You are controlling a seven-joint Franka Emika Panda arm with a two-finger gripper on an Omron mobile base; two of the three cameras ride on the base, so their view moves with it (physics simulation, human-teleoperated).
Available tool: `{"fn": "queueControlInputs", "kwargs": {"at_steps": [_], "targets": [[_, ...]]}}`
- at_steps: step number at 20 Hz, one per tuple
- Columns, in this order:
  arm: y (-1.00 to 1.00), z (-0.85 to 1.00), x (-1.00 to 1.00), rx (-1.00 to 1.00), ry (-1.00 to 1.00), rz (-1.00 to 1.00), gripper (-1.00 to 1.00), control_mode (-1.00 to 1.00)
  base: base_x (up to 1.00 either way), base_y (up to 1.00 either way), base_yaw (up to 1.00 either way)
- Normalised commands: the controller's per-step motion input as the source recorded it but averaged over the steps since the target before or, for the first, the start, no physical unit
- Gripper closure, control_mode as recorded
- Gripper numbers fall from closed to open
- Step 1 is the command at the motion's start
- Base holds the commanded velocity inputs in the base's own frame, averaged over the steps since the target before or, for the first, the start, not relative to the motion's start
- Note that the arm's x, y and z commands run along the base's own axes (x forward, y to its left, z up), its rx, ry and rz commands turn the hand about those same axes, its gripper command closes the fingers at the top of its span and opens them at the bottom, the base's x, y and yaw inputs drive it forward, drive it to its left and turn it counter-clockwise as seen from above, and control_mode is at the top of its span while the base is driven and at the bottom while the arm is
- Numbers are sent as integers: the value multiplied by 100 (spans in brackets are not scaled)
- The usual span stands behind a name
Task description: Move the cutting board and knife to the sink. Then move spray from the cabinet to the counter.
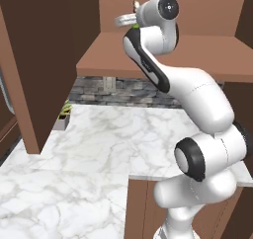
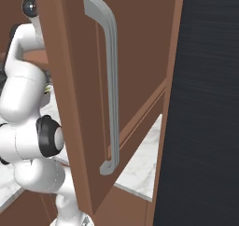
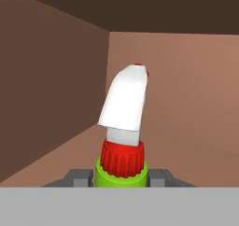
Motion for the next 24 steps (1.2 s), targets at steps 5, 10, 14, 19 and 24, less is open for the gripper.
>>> {"fn": "queueControlInputs", "kwargs": {"at_steps": [5,10,14,19,24], "targets": [[0,0,-59,0,-2,0,100,-100,0,0,0],[0,7,-80,0,-11,-2,100,-100,0,0,0],[-5,4,-100,0,-16,-5,100,-100,0,0,0],[-12,2,-100,0,-2,-8,100,-100,0,0,0],[-9,0,-100,0,0,-8,100,-100,0,0,0]]}}
